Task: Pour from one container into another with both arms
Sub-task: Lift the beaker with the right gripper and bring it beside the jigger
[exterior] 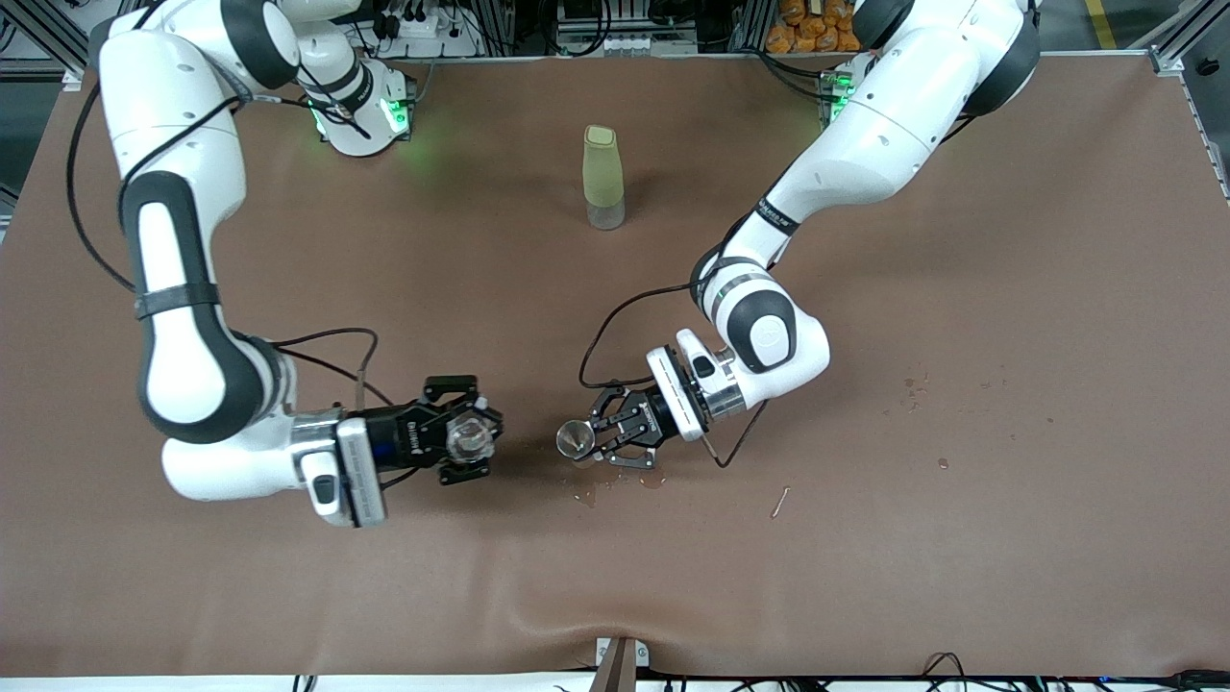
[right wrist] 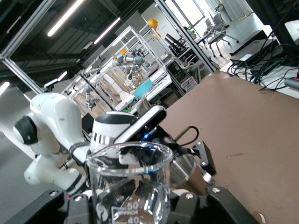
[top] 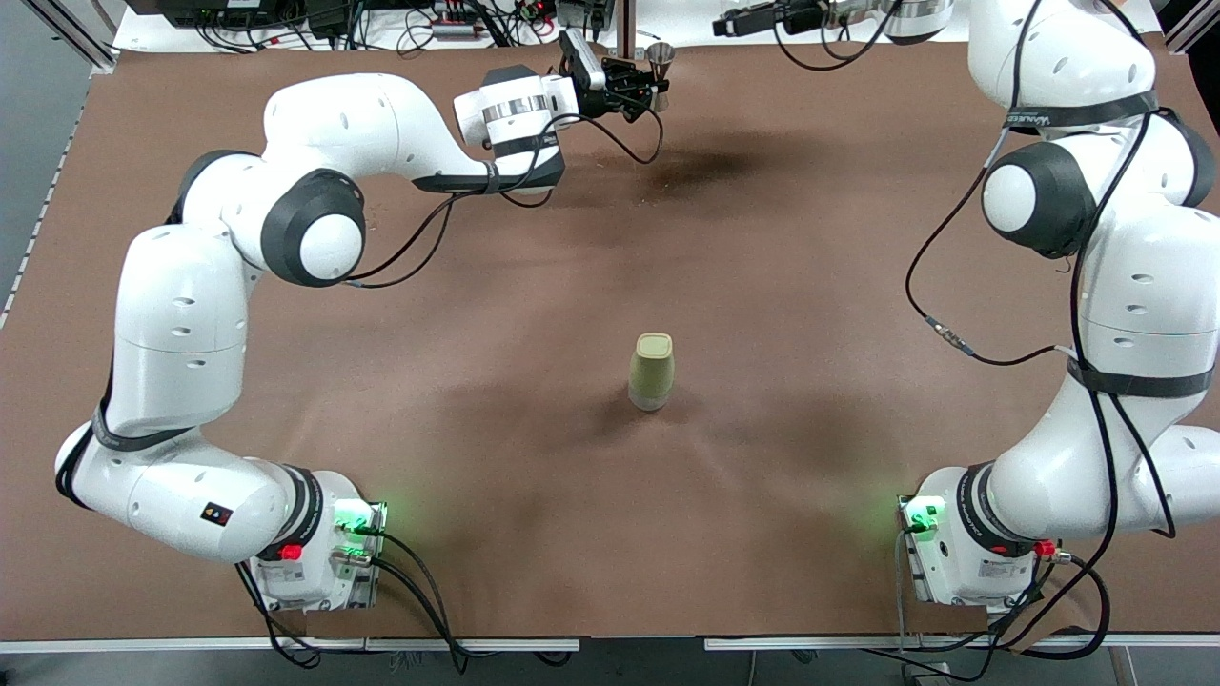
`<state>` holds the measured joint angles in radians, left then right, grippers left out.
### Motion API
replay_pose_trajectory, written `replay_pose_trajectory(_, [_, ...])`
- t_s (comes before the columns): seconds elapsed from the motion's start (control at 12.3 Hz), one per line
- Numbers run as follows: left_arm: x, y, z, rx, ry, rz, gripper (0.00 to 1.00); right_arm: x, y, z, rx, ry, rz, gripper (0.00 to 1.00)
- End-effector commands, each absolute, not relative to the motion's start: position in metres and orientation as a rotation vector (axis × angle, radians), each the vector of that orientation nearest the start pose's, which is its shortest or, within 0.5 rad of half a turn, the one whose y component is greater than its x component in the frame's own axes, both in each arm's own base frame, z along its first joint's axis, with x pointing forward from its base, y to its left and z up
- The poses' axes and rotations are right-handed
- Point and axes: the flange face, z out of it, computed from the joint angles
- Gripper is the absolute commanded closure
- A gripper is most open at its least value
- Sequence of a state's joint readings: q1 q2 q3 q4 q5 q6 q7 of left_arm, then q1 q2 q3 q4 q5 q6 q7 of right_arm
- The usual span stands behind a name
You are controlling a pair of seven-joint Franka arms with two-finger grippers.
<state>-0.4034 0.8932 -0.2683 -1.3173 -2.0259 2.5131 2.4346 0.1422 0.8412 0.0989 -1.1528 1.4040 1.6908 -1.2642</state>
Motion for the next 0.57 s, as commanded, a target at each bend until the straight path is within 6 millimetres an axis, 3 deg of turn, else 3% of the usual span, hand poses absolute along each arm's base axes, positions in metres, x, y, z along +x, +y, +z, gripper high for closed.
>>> replay_pose_trajectory(0.0, [0.635, -0.43, 0.234, 1.633, -1.044, 1.405, 1.0, 0.72, 0.277, 0.365, -1.536, -0.727, -0.474, 1.0])
replay_pose_trajectory(0.24, [0.632, -0.435, 0.232, 1.634, -1.032, 1.399, 1.0, 0.72, 0.294, 0.371, -1.586, -0.634, -0.423, 1.0])
replay_pose_trajectory(0.49, [0.63, -0.435, 0.225, 1.644, -1.032, 1.389, 1.0, 0.719, 0.297, 0.379, -1.586, -0.612, -0.414, 1.0])
